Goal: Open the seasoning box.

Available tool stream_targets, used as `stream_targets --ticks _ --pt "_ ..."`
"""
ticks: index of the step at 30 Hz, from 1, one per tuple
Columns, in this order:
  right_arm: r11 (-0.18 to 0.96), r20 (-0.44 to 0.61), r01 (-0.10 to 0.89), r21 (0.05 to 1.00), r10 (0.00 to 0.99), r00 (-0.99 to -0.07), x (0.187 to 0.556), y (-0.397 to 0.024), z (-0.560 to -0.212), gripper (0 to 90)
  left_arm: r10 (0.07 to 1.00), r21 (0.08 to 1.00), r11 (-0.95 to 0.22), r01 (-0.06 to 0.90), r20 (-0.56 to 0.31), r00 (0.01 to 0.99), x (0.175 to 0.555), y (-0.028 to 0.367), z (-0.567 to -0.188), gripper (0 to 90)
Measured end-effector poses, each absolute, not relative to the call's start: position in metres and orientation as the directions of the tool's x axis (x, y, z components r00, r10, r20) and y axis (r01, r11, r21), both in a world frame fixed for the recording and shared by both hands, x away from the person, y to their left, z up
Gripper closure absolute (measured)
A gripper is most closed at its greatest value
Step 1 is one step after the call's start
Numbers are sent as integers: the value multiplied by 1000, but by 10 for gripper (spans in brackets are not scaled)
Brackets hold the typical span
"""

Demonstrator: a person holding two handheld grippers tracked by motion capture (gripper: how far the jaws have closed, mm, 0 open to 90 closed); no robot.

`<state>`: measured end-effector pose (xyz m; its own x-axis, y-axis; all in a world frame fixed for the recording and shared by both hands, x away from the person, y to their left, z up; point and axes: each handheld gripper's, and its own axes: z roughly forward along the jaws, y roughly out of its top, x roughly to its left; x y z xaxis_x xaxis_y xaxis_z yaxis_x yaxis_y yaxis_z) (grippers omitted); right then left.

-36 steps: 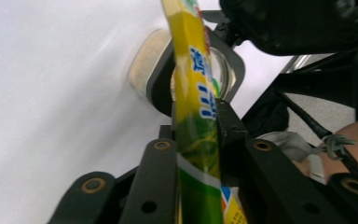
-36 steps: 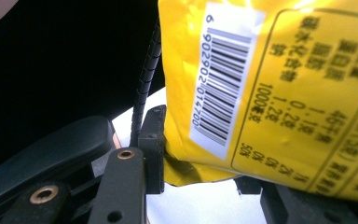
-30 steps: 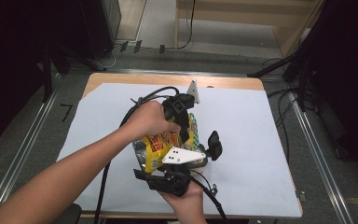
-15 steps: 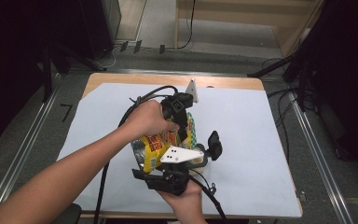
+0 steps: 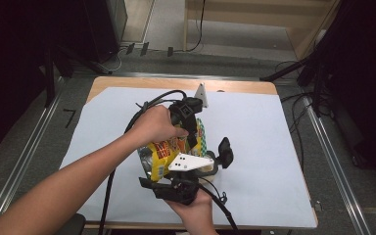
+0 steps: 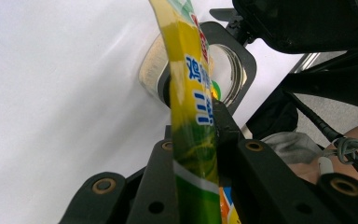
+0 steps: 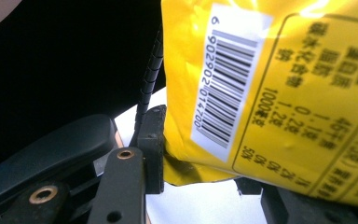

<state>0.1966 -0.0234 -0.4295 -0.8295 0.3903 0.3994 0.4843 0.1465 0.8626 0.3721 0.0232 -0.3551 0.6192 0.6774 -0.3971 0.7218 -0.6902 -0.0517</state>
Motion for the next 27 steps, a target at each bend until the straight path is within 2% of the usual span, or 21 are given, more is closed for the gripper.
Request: stream_targets --ticks 27 --pt "154 398 484 861 388 -831 196 -22 -430 632 676 -53 -695 717 -387 627 372 23 -357 846"
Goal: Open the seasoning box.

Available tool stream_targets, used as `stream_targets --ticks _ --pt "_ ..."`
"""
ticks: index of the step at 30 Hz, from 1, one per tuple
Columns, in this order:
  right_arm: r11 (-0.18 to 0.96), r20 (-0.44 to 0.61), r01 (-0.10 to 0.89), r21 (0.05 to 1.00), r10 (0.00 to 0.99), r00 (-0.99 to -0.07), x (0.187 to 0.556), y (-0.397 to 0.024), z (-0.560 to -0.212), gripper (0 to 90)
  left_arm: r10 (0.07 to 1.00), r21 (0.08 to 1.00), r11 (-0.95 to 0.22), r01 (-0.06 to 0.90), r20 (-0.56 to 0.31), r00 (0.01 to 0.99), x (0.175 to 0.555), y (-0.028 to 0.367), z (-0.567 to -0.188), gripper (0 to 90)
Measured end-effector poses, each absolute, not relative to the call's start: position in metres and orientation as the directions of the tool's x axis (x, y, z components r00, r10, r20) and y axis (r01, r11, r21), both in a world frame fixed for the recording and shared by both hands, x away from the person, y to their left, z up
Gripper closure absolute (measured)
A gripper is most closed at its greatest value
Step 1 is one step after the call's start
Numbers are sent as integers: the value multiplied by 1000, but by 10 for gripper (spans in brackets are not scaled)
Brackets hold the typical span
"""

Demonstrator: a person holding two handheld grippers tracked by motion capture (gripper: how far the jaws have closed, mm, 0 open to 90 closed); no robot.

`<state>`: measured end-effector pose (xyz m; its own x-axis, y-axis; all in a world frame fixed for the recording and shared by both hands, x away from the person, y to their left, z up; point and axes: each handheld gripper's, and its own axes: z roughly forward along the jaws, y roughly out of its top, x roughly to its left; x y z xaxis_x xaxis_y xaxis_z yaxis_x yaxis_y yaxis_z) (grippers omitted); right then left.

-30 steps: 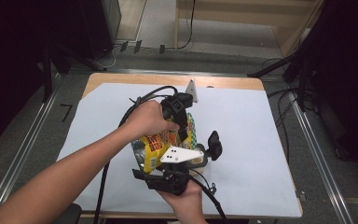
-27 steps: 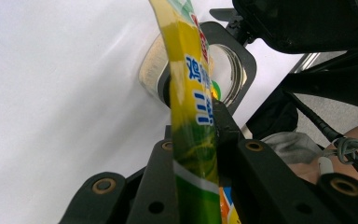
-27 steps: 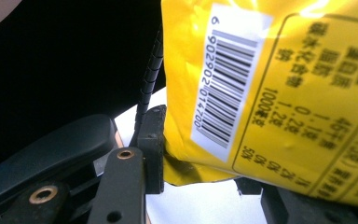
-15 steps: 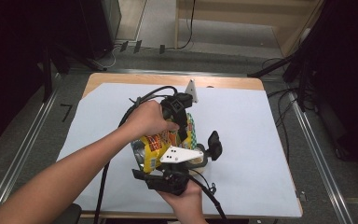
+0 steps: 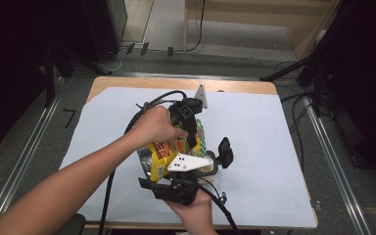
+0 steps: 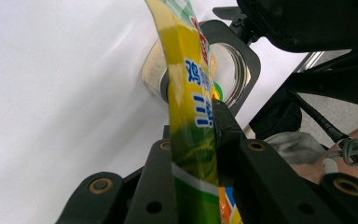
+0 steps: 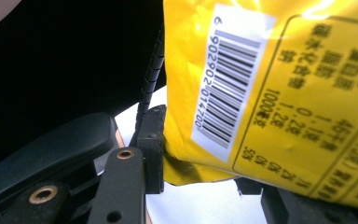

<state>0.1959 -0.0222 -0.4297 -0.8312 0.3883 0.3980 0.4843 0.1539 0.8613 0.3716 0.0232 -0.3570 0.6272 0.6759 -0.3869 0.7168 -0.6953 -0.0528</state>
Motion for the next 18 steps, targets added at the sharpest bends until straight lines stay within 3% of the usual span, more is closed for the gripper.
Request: stream_targets --ticks 18 --pt "156 398 485 861 388 -831 196 -21 -430 632 677 -54 -695 717 -386 627 371 24 -357 848"
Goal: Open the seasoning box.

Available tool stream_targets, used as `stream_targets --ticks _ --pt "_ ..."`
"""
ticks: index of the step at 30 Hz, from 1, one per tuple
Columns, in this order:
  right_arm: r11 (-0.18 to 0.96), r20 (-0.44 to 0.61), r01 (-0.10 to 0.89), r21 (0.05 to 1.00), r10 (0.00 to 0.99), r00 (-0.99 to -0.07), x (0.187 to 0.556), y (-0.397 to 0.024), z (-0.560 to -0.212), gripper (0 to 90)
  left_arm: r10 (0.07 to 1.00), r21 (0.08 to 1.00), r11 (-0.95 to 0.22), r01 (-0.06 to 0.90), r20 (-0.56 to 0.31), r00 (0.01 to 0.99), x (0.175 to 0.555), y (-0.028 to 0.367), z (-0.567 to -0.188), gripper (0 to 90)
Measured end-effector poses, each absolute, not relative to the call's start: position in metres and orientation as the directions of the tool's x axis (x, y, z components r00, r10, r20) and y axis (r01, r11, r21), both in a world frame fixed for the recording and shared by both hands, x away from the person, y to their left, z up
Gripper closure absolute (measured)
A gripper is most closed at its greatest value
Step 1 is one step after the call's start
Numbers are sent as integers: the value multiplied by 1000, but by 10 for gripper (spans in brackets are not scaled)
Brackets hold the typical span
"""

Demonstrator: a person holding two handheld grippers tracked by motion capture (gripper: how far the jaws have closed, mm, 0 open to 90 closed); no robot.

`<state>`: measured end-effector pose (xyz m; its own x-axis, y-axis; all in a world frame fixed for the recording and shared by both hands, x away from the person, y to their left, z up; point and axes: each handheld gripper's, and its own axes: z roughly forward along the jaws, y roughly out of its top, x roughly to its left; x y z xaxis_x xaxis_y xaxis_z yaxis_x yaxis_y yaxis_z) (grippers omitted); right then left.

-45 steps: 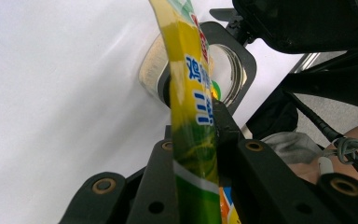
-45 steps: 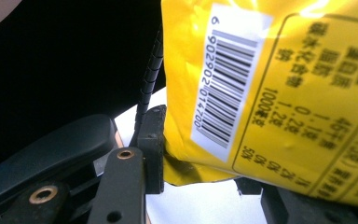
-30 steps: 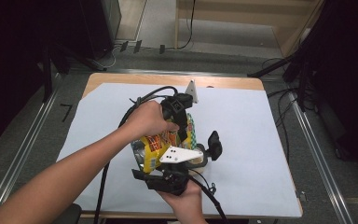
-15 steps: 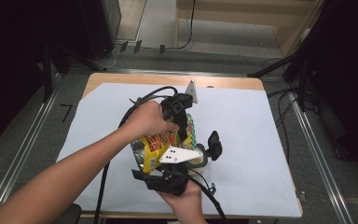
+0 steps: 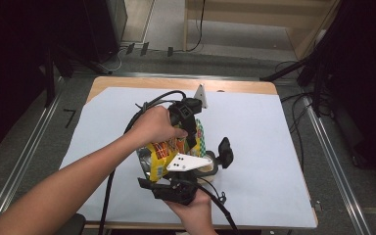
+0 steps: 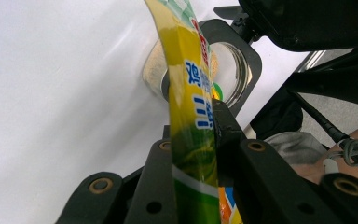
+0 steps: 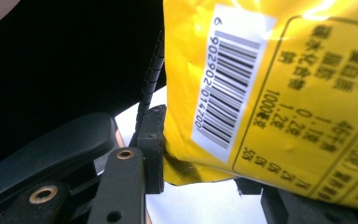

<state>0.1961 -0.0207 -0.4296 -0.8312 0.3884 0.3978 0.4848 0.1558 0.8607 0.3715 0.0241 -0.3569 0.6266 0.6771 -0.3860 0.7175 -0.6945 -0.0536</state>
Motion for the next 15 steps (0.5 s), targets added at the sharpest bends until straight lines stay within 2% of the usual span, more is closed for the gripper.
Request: stream_targets --ticks 9,15 --pt "158 392 479 863 389 -834 196 -21 -430 630 673 -52 -697 715 -389 628 372 24 -357 849" --pt "172 345 436 883 392 -853 195 -21 -430 617 676 -51 -694 718 -390 625 372 24 -357 851"
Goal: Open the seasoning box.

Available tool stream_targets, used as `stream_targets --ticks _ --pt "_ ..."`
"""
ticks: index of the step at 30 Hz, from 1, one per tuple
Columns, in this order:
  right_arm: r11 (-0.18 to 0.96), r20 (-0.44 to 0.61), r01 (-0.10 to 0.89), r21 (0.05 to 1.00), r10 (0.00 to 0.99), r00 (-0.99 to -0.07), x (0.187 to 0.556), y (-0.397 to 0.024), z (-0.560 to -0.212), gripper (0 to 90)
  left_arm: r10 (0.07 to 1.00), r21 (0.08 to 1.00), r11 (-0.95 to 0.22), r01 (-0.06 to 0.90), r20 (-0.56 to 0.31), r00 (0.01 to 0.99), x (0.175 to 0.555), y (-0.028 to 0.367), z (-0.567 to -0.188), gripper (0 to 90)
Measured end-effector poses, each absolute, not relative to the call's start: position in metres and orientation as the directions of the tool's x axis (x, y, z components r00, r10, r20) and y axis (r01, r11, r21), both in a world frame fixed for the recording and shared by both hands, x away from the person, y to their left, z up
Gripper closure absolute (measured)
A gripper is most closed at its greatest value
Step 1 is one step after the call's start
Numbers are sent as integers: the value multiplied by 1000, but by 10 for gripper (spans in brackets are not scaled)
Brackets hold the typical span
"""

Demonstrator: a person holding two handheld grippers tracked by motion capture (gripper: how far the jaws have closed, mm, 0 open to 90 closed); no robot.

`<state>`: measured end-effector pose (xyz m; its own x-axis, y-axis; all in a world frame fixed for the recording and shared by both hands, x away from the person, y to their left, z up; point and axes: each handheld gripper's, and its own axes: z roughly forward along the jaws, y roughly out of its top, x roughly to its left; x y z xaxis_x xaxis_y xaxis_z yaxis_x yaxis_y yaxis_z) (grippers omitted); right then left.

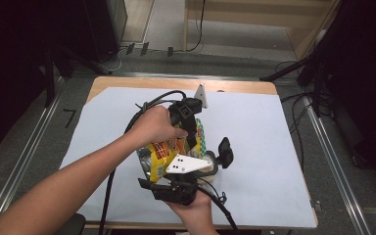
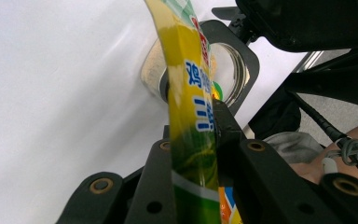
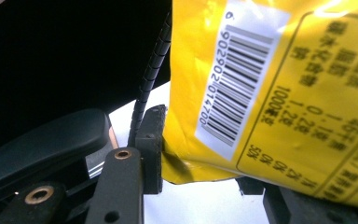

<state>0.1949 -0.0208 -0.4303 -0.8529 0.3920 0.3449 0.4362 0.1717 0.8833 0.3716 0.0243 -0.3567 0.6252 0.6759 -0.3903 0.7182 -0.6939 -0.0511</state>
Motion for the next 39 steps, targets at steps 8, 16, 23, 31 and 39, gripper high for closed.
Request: stream_targets --ticks 8,16,23,31,39 --pt "184 312 405 896 390 -867 192 -19 -430 605 680 -60 -690 721 -393 619 372 26 -358 850" --pt "182 315 411 893 398 -861 192 -19 -431 608 678 -59 -694 718 -388 624 372 25 -358 851" --pt "184 314 410 893 397 -863 193 -19 -431 609 680 -55 -690 722 -390 620 372 26 -358 851" --pt "186 314 410 893 395 -863 193 -19 -430 610 679 -55 -691 721 -391 621 372 26 -358 849" --pt "189 314 411 892 396 -863 193 -19 -431 611 680 -51 -688 724 -393 619 371 26 -359 849"
